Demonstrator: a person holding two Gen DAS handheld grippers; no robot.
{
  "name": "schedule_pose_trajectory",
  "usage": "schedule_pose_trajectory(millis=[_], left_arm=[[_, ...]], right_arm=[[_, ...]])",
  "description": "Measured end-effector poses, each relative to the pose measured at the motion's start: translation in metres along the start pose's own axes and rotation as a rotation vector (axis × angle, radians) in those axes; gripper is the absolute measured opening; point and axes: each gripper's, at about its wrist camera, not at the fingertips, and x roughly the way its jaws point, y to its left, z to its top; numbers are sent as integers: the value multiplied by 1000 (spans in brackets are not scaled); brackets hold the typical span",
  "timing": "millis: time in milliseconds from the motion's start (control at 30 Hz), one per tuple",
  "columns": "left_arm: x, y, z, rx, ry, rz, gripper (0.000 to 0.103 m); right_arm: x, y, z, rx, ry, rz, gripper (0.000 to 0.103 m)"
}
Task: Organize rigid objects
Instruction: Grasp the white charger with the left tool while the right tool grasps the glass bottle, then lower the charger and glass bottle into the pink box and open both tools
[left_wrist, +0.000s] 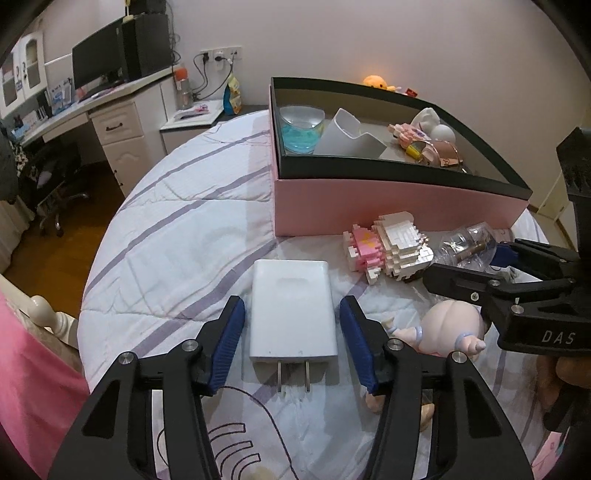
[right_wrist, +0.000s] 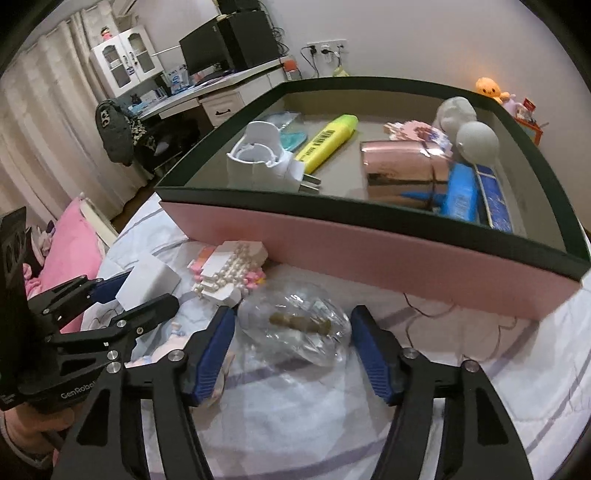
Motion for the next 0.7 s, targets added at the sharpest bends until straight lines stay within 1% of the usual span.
schedule_pose_trajectory(millis=[33, 67, 100, 133, 433, 700], left_arm=[[0, 0, 0, -1, -1, -4, 47], [-2, 1, -1, -4, -2, -10, 43], [-2, 2, 0, -7, -1, -13, 42], [-3, 3, 0, -12, -1, -19, 42], [-14, 5, -2, -31, -5, -46, 41], [-36, 4, 8, -26, -50, -57, 41]], right_arm=[[0, 0, 0, -2, 4, -5, 66], [-2, 0, -1, -4, 4, -10, 59], [-4, -1, -2, 1, 5, -4, 59], [-6, -3, -3, 12, 2, 6, 59], [-36, -12, -18, 55, -36, -3, 59], [-70, -21, -10, 71, -105, -10, 59]])
